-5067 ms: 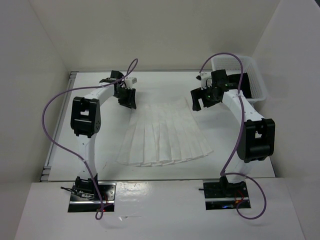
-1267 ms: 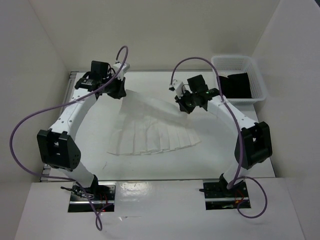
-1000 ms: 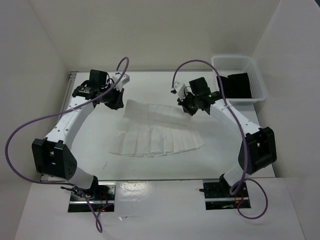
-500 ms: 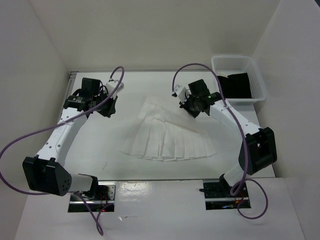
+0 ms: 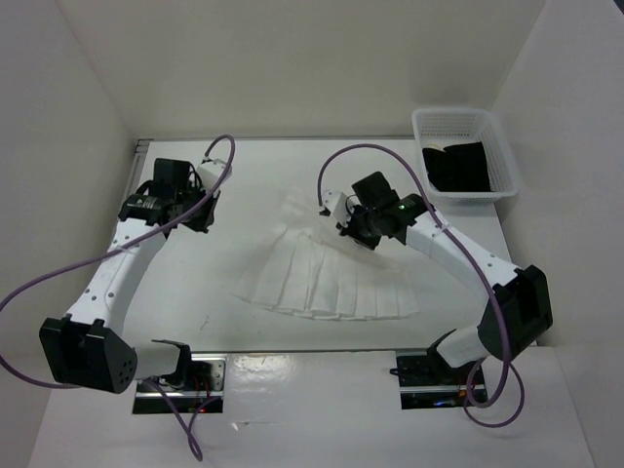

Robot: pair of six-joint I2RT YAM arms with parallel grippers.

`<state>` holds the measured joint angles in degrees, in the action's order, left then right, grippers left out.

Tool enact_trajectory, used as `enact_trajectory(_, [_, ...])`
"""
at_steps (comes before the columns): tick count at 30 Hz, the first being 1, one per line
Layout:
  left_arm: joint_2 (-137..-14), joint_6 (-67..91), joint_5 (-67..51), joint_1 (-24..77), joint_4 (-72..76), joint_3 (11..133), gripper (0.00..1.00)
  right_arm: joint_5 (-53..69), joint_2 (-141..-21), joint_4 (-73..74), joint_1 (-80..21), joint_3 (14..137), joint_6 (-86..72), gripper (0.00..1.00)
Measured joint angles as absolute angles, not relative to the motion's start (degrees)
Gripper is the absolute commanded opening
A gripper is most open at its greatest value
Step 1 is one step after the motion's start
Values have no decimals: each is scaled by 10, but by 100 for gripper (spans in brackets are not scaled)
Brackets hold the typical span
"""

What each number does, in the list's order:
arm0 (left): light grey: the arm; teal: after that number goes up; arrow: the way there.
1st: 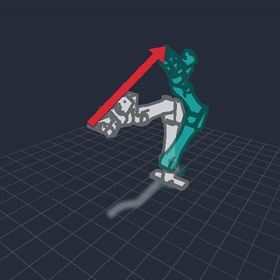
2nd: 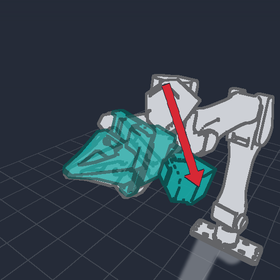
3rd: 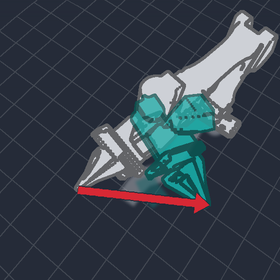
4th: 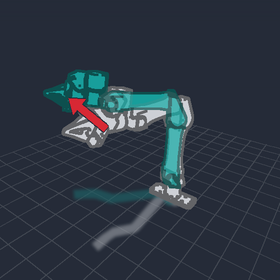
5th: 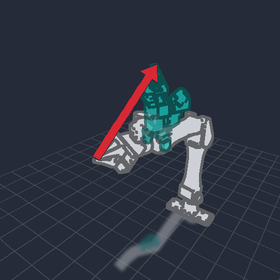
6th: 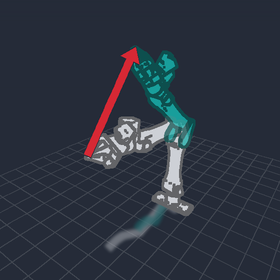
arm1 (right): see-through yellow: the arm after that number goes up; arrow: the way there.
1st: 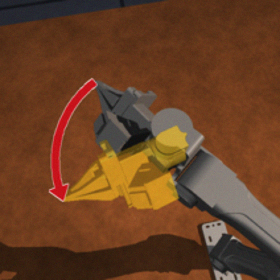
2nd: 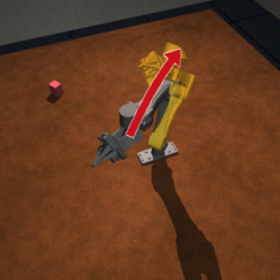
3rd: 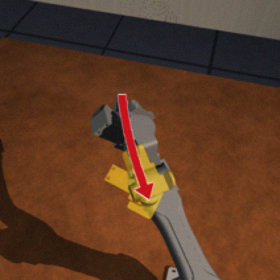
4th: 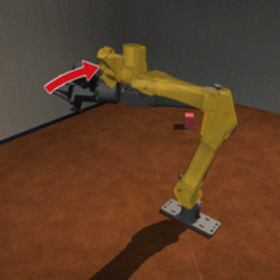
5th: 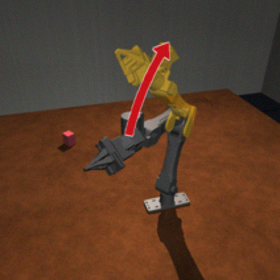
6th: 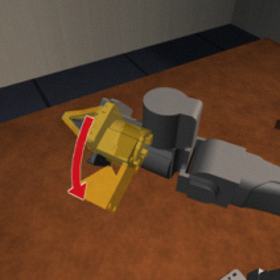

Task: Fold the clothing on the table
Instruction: Fold the skirt

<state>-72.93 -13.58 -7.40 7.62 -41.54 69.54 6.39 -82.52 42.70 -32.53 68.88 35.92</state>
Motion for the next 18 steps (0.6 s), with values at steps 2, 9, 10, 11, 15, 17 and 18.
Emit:
enact_trajectory(2, [-722,-131,-72,71,-411,691,25,65,-816,430,-328,681,360,0])
enact_trajectory(9, [-760,-123,-110,79,-397,677,45,65,-797,433,-328,670,360,0])
enact_trajectory(10, [-778,-123,-120,83,-399,680,49,65,-797,433,-328,670,359,0])
enact_trajectory(11, [-806,-123,-131,89,-399,685,51,66,-797,433,-328,670,359,0])
enact_trajectory(15, [-909,-128,-180,105,-410,736,59,72,-797,433,-328,670,352,0])
enact_trajectory(17, [-957,-135,-208,111,-420,788,60,76,-797,433,-328,670,348,0])
enact_trajectory(18, [-979,-137,-224,113,-423,815,60,78,-797,433,-328,670,346,0])
